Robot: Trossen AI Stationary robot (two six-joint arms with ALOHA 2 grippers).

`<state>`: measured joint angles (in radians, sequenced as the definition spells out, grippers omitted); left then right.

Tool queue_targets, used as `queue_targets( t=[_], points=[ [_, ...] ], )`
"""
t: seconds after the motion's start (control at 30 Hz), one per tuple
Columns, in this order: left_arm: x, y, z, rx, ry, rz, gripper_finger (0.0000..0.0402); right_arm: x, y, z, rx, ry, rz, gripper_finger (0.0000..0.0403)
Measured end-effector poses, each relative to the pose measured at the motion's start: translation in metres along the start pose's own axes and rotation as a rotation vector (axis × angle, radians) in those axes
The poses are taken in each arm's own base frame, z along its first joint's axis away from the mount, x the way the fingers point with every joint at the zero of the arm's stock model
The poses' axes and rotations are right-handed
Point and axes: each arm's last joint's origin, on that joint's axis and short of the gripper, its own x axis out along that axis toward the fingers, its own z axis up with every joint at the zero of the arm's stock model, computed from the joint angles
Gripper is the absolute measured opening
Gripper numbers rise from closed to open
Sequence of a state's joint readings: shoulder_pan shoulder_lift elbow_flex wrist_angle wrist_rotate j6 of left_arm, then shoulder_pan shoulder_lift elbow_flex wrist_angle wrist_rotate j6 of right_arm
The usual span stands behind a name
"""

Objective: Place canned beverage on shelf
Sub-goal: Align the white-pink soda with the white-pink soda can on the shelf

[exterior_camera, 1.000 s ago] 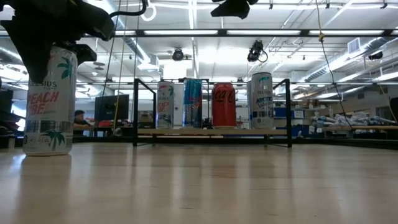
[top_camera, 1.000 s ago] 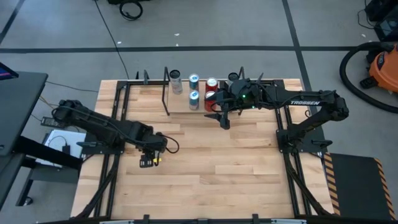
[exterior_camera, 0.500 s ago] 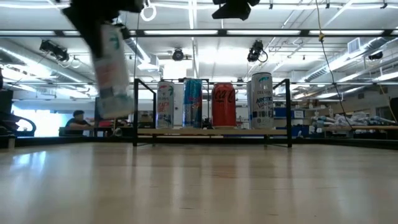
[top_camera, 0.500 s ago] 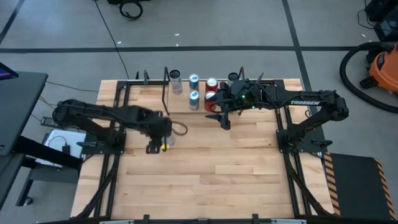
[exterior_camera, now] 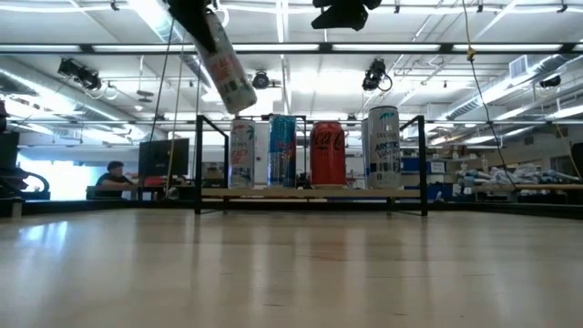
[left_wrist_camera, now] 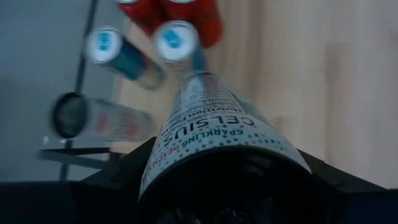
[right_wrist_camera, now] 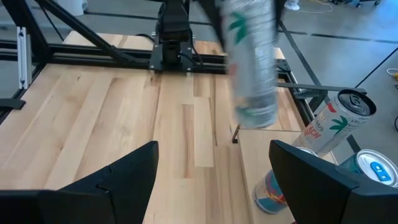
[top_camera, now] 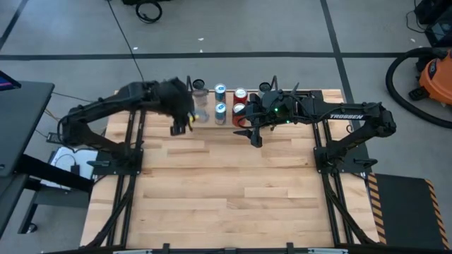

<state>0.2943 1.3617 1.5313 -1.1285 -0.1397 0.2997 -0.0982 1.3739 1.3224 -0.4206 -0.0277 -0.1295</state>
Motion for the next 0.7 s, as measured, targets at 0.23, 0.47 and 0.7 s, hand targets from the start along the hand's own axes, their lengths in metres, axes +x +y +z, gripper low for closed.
queue_targets(
  t=[0.23, 0.47, 0.7],
  points=[
    [0.002, 0.034, 0.001, -0.005, -0.007, 0.050, 0.0265, 0.000, 0.000, 0.000, 0.000, 0.000, 0.000, 0.0315],
    [0.042, 0.052, 0.009, -0.008, 0.106, 0.014, 0.0265, 0.000, 0.000, 0.000, 0.026, 0.000, 0.000, 0.0315],
    [0.069, 0.057, 0.021, 0.020, 0.197, -0.031, 0.0266, 0.000, 0.000, 0.000, 0.026, 0.004, 0.001, 0.0315]
  ],
)
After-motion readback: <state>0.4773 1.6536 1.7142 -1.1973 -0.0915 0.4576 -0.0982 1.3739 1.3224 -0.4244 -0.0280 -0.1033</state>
